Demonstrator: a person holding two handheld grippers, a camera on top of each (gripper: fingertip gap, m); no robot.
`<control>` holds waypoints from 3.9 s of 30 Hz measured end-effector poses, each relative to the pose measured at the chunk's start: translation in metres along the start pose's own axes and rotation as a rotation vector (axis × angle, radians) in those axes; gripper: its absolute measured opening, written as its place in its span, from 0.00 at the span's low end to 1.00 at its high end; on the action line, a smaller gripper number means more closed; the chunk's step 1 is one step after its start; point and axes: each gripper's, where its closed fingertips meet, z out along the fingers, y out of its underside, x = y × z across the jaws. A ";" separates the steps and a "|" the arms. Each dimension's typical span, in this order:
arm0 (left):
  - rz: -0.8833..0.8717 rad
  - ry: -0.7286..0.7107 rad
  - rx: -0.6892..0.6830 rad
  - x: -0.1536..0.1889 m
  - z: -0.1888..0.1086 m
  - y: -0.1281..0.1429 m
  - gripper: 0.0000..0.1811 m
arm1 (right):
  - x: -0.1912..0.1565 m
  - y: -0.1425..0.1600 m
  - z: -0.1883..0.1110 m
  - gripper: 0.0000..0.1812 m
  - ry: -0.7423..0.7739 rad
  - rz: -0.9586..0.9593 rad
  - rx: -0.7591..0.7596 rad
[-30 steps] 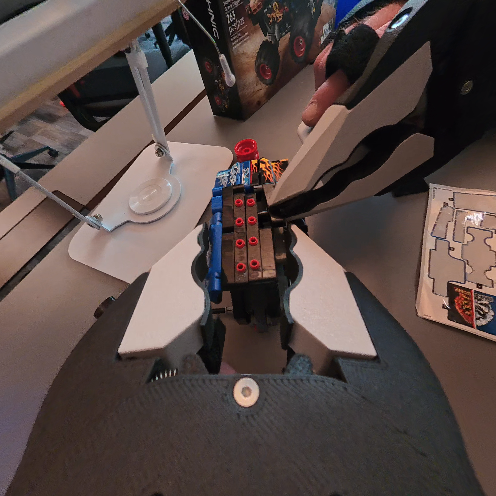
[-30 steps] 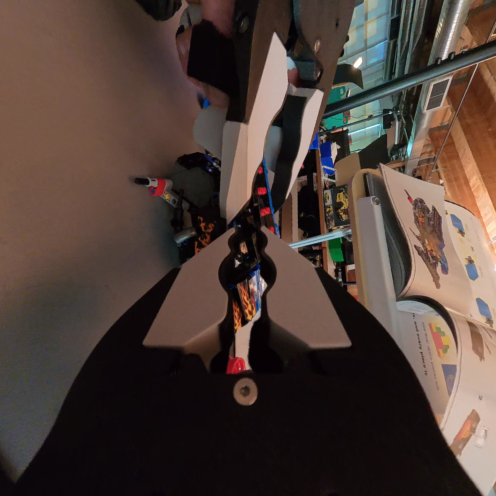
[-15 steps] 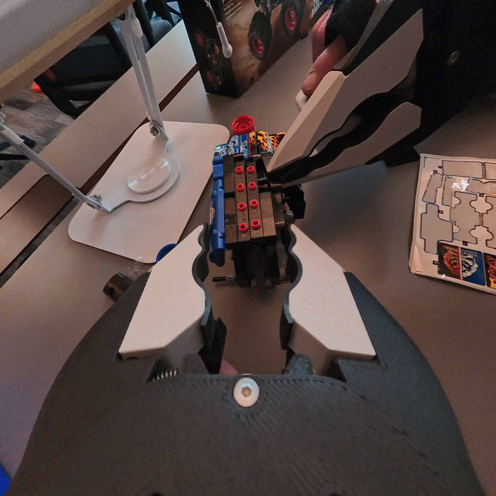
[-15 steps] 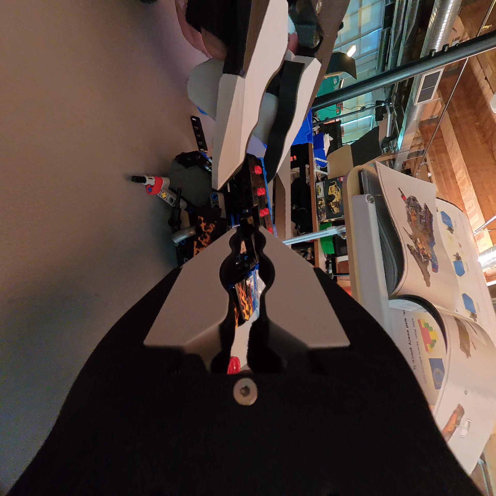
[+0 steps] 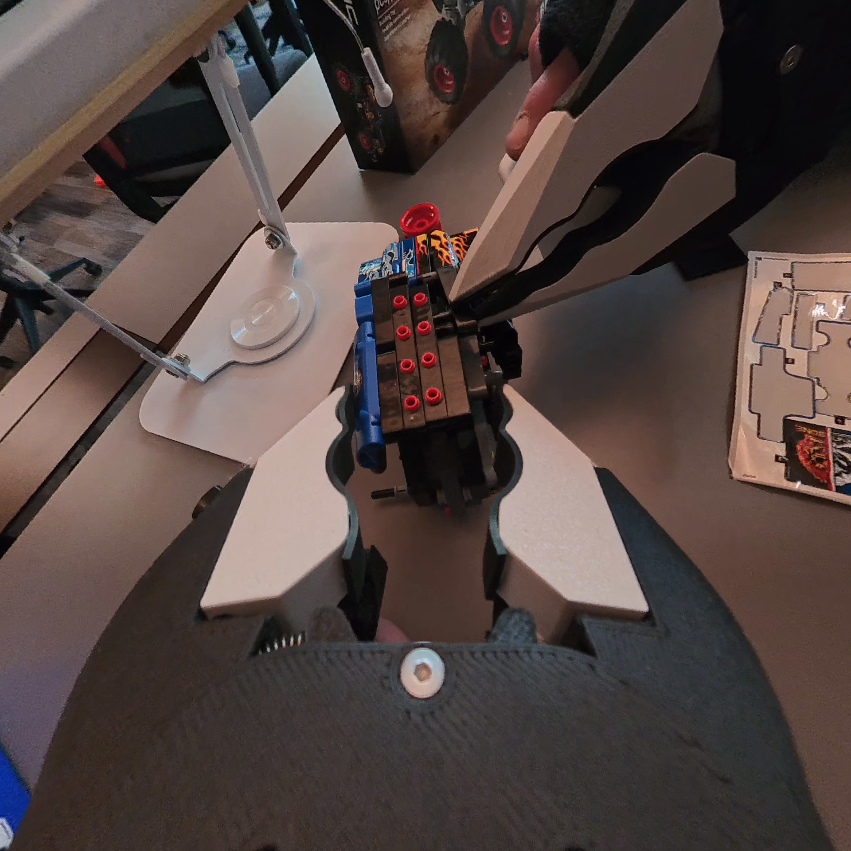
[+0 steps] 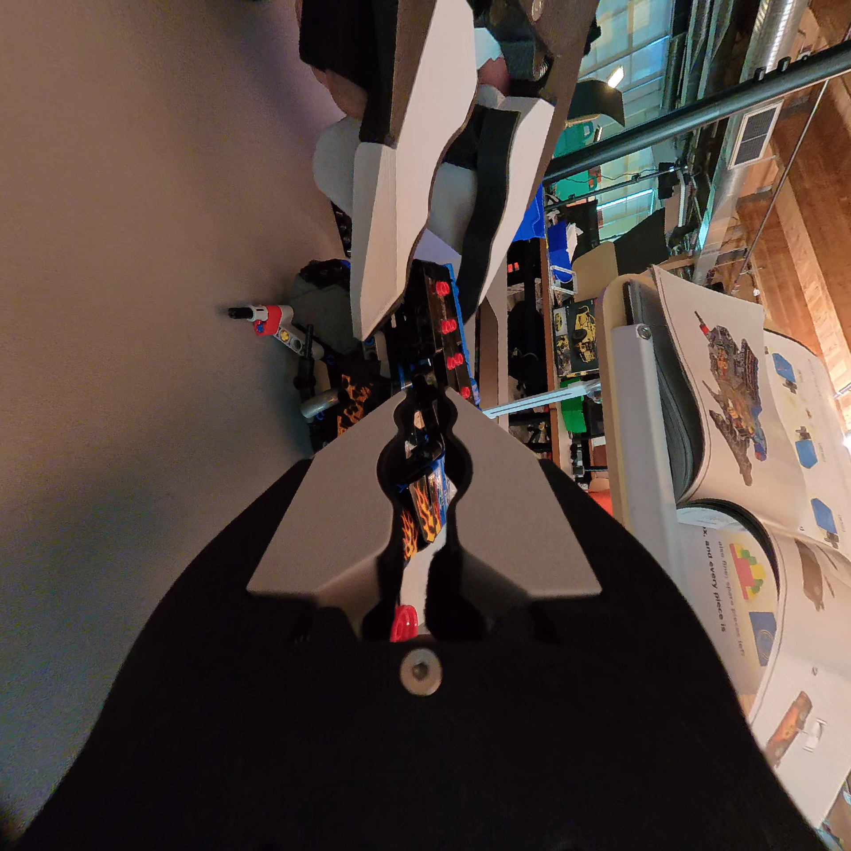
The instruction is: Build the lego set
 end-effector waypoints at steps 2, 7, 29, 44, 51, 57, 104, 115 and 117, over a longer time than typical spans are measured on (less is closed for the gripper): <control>-0.004 0.001 0.006 0.001 0.001 -0.002 0.33 | 0.000 0.000 0.000 0.04 0.006 -0.004 -0.004; -0.011 -0.012 0.017 -0.002 0.003 -0.003 0.31 | 0.001 0.000 0.000 0.04 0.015 -0.001 -0.004; -0.010 -0.009 0.041 -0.002 0.006 -0.005 0.32 | 0.002 0.003 0.000 0.04 0.018 -0.026 -0.021; -0.044 -0.002 0.077 -0.002 0.011 -0.009 0.32 | 0.003 0.005 0.001 0.04 0.027 -0.004 -0.020; -0.052 -0.010 0.099 -0.004 0.011 -0.012 0.32 | 0.003 0.005 0.002 0.04 0.024 0.001 -0.021; -0.078 0.016 0.106 -0.005 0.018 -0.011 0.32 | 0.003 0.005 0.002 0.04 0.031 0.016 -0.012; -0.085 -0.030 0.097 -0.016 0.008 -0.014 0.30 | 0.019 0.014 -0.014 0.13 -0.148 0.243 -0.002; -0.088 -0.008 0.070 -0.008 0.011 -0.012 0.40 | -0.001 0.024 -0.019 0.06 -0.327 0.338 0.010; -0.085 -0.005 0.071 -0.006 0.012 -0.012 0.37 | -0.002 0.025 -0.016 0.07 -0.324 0.362 0.010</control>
